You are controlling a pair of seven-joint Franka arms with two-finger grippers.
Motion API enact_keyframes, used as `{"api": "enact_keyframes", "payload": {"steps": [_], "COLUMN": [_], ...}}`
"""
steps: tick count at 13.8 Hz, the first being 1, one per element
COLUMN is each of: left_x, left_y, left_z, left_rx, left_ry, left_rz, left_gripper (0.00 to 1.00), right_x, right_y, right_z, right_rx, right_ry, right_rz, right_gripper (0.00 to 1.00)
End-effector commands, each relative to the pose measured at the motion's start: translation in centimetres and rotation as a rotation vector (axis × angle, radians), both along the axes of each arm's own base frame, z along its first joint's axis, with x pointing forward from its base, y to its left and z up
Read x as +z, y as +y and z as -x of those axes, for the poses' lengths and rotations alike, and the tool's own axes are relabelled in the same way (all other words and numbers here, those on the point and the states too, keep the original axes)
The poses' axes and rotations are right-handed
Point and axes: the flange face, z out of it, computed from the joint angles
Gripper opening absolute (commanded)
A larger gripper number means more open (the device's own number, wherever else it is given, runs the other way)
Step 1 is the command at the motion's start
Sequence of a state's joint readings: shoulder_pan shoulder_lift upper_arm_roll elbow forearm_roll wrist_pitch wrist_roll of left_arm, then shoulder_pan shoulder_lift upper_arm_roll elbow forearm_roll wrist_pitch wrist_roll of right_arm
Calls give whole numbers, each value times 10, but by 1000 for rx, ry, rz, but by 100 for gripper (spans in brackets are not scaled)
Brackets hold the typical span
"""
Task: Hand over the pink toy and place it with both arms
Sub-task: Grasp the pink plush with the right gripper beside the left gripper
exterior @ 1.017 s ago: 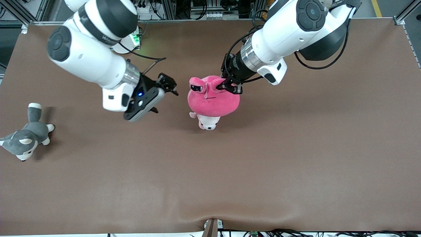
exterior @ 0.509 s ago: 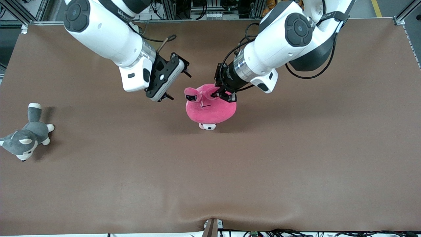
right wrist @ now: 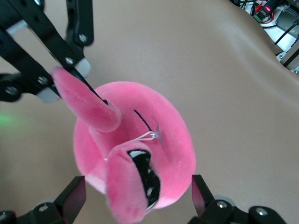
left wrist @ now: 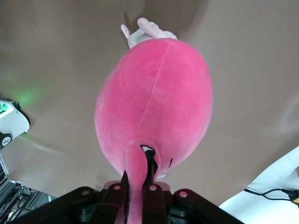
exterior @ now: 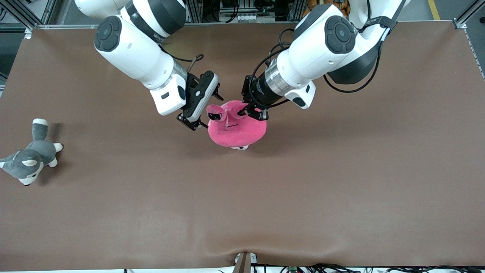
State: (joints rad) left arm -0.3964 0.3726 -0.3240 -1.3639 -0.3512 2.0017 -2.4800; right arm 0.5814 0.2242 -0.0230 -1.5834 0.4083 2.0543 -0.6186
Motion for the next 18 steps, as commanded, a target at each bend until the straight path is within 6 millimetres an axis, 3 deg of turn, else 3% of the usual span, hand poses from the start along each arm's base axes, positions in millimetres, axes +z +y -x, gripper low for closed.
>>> {"api": "enact_keyframes", "payload": {"steps": [1,2,3,4,5,12,14,15,16,17,18], "left_x": [10,9,10,9,9,9,18,20,20,18,22], "left_y": [-3,-4,-3,-4,-4,5,12,17,21,27,31], "left_z": [3,3,3,4,4,-3,-2,-2,-3,-4,0], "left_rx": [17,17,17,16,16,-28,-102,-117,-126,-155,-228], "left_ry": [-1,1,-1,-1,-1,-72,-123,-126,-115,-116,-144], "left_rz": [12,12,13,11,11,-41,-44,-50,-64,-89,-122], "left_gripper": [0,0,0,0,0,0,4,12,29,81,100], "right_x": [-1,-4,-5,-6,-6,-5,-6,-7,-9,-8,-10], "right_y": [2,6,12,13,13,6,-4,-14,-26,-39,-52], "right_z": [1,2,6,6,6,6,3,-2,-7,-13,-19], "right_rx": [16,22,27,27,28,20,15,7,-2,-16,-25], "right_ry": [-20,-24,-21,-19,-17,6,28,38,54,63,75], "right_rz": [-2,-2,-4,-4,-4,5,17,22,31,35,41], "right_gripper": [100,99,38,6,0,0,0,0,0,0,0]}}
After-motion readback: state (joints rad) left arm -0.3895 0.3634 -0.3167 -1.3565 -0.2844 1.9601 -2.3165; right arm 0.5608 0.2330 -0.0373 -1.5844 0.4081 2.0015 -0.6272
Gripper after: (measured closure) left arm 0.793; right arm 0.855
